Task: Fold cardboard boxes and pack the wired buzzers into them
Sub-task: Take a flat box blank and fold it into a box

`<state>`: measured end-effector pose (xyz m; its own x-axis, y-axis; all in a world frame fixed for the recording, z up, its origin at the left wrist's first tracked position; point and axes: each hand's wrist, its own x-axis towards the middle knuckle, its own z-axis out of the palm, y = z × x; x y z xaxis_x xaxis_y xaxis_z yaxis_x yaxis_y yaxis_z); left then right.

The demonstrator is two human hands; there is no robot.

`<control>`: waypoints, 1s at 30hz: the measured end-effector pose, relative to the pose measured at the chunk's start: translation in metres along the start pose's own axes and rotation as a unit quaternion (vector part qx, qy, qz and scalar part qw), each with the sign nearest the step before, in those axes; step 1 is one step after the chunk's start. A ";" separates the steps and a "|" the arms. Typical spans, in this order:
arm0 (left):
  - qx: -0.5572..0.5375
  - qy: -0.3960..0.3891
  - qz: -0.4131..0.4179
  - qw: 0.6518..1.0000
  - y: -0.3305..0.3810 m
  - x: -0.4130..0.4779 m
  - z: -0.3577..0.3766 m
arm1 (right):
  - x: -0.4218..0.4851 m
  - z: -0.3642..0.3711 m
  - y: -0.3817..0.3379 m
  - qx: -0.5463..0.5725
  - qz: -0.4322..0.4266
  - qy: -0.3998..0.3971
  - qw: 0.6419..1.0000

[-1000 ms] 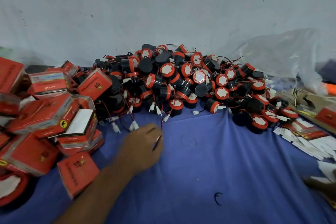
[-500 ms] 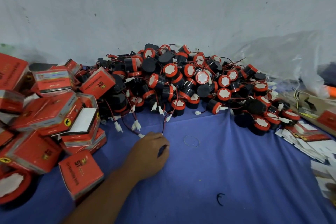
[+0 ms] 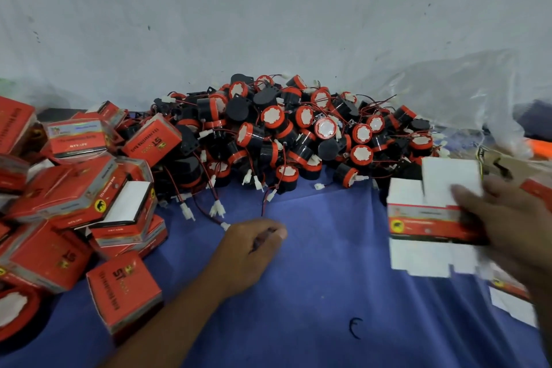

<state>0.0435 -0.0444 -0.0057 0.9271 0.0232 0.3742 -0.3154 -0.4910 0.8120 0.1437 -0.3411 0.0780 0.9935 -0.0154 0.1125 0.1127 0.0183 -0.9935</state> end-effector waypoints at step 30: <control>-0.590 -0.027 -0.236 0.771 0.003 0.000 0.000 | -0.063 0.139 0.067 -0.306 -0.207 -0.369 0.853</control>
<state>0.0428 -0.0464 -0.0028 0.9921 -0.0945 -0.0823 0.1249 0.6971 0.7060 0.0904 -0.2003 0.0068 0.6335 0.7441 0.2123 0.6518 -0.3653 -0.6646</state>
